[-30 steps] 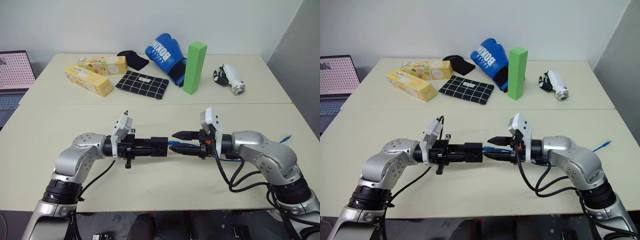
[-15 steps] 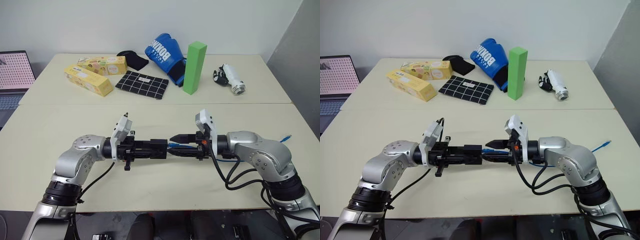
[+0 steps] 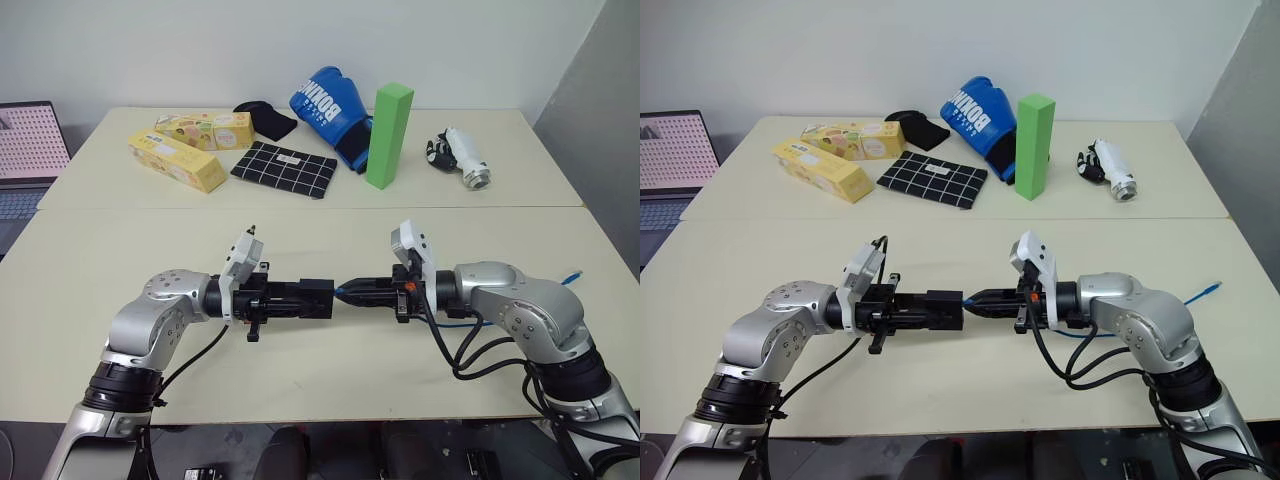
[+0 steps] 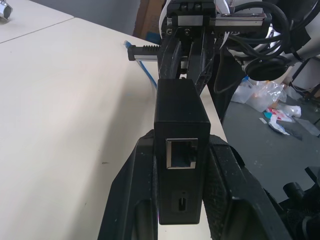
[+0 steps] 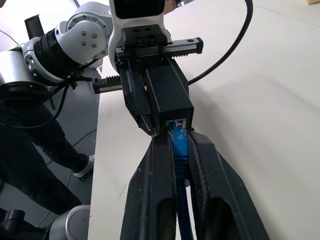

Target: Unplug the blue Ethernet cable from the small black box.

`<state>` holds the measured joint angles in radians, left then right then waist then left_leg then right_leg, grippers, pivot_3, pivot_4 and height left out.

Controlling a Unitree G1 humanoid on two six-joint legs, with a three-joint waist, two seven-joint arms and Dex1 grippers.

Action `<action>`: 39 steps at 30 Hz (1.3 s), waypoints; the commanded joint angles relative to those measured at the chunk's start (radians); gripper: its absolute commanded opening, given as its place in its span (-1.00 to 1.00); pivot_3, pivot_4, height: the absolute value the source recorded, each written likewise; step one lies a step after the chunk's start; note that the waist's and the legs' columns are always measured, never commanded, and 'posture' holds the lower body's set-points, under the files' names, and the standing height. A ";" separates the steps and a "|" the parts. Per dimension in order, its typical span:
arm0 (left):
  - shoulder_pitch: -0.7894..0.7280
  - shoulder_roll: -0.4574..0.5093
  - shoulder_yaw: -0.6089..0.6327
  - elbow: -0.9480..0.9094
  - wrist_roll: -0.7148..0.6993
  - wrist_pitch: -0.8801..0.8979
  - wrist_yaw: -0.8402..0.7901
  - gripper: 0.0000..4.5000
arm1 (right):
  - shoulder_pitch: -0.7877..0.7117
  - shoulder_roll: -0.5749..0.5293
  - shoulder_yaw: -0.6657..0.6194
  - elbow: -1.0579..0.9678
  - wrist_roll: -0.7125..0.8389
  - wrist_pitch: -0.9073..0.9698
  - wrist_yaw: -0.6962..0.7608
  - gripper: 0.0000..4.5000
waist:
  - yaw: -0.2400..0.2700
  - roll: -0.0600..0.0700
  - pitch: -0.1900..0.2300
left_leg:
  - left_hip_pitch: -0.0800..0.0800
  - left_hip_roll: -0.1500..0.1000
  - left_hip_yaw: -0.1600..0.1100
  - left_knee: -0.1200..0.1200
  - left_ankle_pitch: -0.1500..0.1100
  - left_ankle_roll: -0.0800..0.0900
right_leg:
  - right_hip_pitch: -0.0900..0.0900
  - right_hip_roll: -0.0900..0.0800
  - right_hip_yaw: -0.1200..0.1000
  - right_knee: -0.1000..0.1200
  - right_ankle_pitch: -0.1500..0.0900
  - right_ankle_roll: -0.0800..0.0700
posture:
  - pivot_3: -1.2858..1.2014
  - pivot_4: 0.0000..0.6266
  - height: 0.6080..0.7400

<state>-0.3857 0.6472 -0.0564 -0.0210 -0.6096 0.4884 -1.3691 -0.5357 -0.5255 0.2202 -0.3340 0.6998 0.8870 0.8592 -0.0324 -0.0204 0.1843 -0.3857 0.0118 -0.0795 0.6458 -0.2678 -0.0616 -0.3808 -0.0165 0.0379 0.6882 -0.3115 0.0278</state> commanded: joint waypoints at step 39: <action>0.200 -0.028 0.121 -0.138 0.096 -0.063 0.351 -0.65 | -0.135 0.217 -0.130 0.718 -0.551 -0.615 -0.401 0.11 | -0.010 0.000 0.000 | -0.006 0.001 0.003 0.001 0.000 0.000 | -0.008 -0.002 0.002 0.005 0.000 0.000 | 0.03 -0.52 1.00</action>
<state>-0.1874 0.6269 0.0448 -0.1163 -0.5233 0.4518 -1.0488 -0.6744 -0.2888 0.1256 0.4690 0.1239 0.2548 0.4191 -0.0420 -0.0203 0.1843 -0.3916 0.0127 -0.0769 0.6464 -0.2675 -0.0620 -0.3892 -0.0182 0.0403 0.6935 -0.3114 0.0277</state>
